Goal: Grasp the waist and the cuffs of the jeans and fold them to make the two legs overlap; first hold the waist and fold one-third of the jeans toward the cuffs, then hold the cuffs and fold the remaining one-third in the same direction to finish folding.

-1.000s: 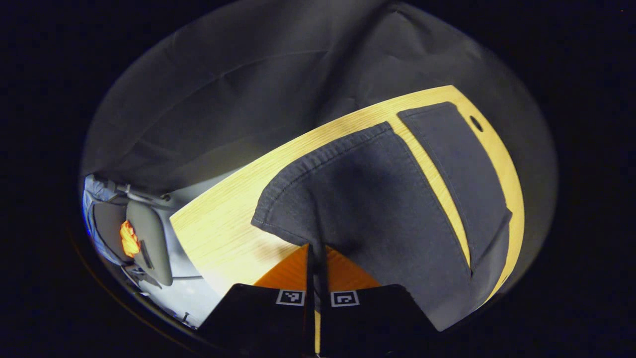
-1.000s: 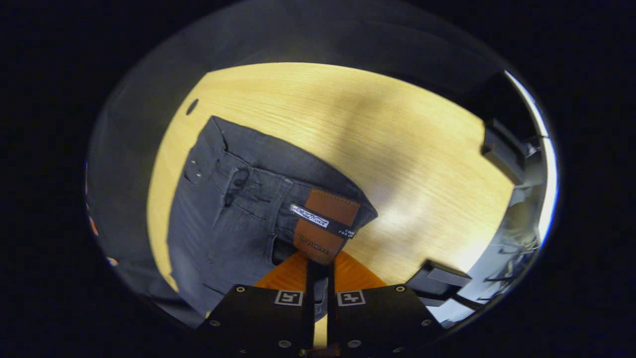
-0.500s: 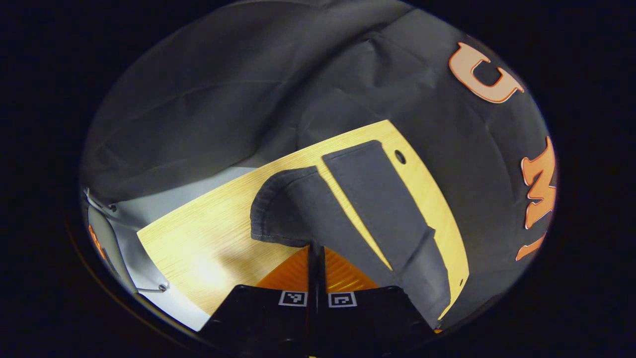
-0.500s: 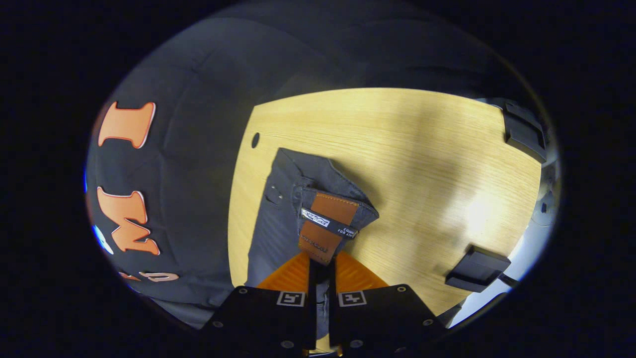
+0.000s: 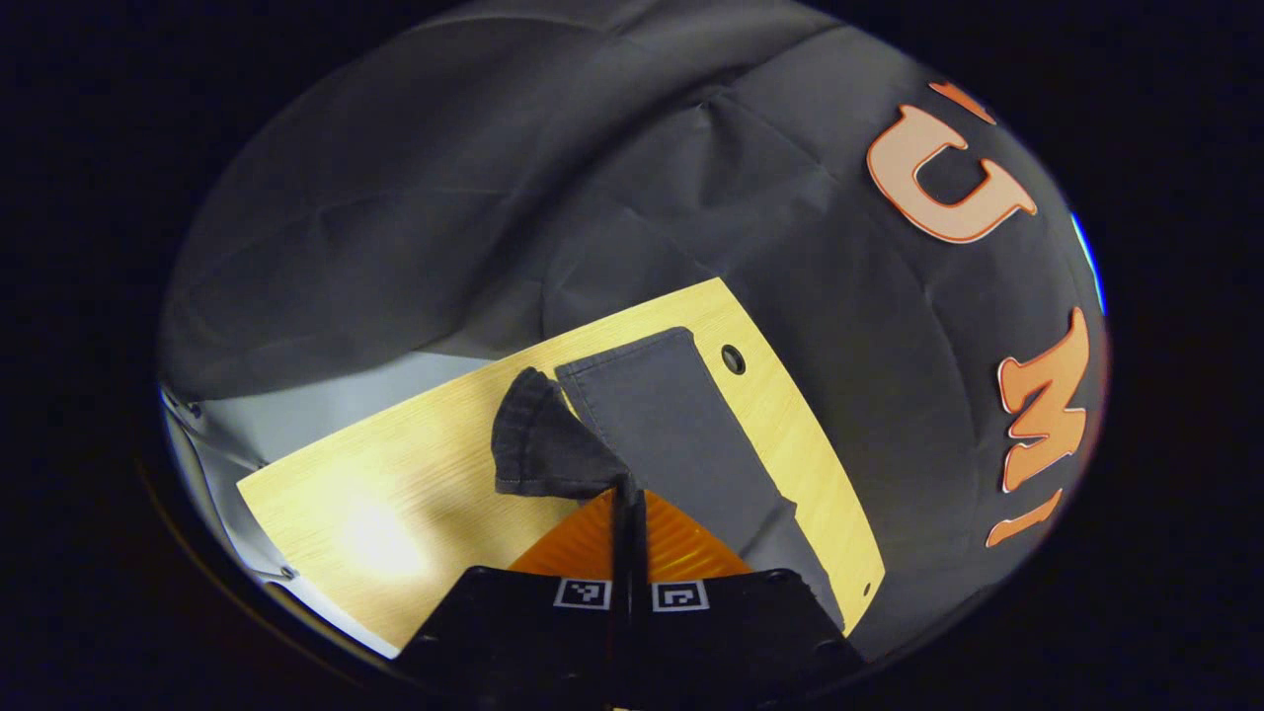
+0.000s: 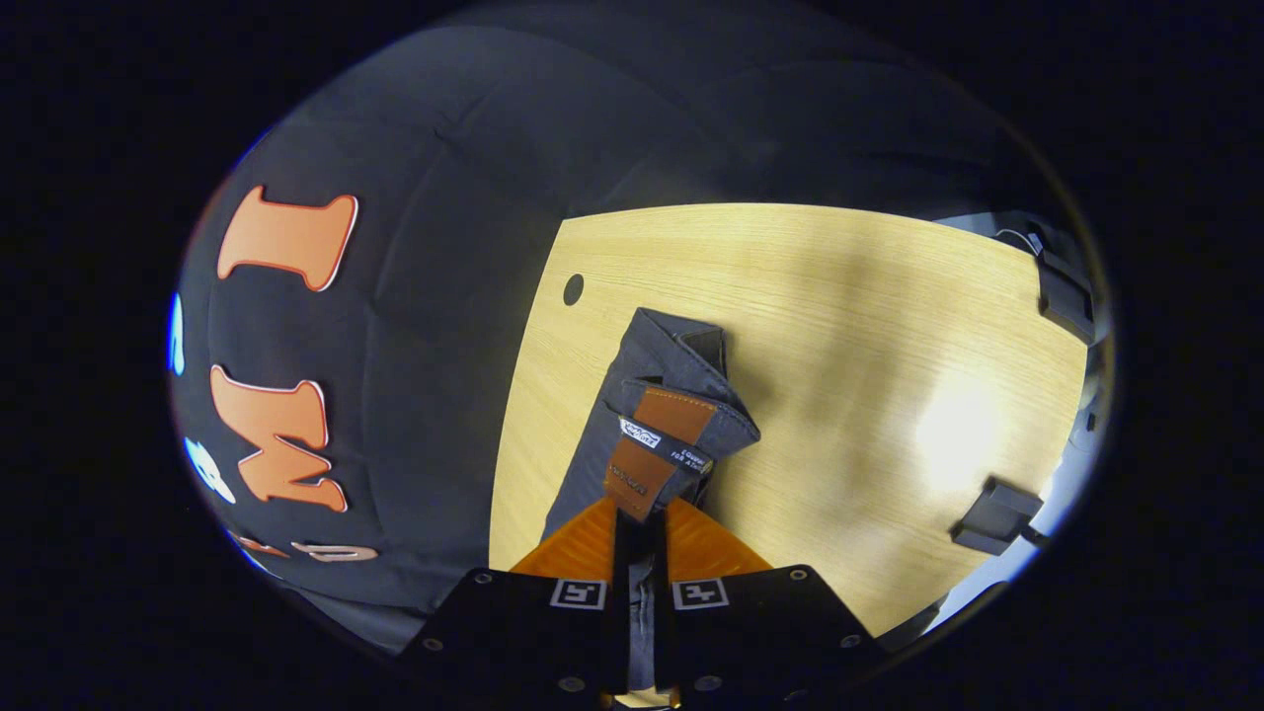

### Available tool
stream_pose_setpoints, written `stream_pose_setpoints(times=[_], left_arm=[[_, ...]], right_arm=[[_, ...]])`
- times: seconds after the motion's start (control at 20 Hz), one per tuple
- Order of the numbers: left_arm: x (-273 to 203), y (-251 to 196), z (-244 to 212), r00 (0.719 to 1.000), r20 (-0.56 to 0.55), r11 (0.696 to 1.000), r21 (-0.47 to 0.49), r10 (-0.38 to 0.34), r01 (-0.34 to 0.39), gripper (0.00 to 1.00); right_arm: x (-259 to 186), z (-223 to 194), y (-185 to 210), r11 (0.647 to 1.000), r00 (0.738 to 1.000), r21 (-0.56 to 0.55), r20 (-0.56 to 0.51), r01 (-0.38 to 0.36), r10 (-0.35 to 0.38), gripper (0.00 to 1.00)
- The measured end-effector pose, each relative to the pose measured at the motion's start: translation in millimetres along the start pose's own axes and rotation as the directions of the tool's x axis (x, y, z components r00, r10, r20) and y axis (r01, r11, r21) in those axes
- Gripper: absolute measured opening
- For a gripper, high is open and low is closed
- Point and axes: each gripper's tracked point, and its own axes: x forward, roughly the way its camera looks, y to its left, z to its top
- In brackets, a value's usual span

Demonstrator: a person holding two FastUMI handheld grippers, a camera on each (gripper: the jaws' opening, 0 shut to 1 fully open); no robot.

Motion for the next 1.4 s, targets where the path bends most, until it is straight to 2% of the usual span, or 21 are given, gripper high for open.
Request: stream_pose_setpoints(times=[0.35,0.5,0.7,0.95,1.2,1.4], left_arm=[[40.1,-30.9,34.2,0.997,-0.058,0.984,0.166,-0.047,0.056,0.01],[62.4,-43.7,45.5,0.994,-0.094,0.963,0.258,-0.049,0.072,0.01],[87.1,-71.4,66.0,0.996,-0.079,0.931,0.357,-0.051,0.076,0.01],[113.6,-82.2,80.2,0.999,-0.051,0.929,0.369,-0.002,0.021,0.01],[141.9,-69.6,70.5,0.993,-0.036,0.923,0.373,0.113,-0.092,0.01],[166.7,-64.0,63.8,0.981,-0.034,0.902,0.399,0.193,-0.164,0.01]], right_arm=[[-1.8,1.9,12.4,0.997,0.997,0.034,0.041,0.071,-0.073,0.10],[-2.3,2.1,19.0,0.994,0.993,0.029,0.059,0.105,-0.106,0.10],[1.6,2.5,32.6,0.991,0.989,0.020,0.061,0.134,-0.135,0.10],[29.2,16.0,32.3,0.986,0.986,0.041,0.033,0.162,-0.163,0.10],[71.9,34.3,35.2,0.984,0.986,0.067,-0.016,0.165,-0.164,0.10],[110.5,39.9,28.7,0.977,0.979,0.074,-0.058,0.198,-0.194,0.10]])
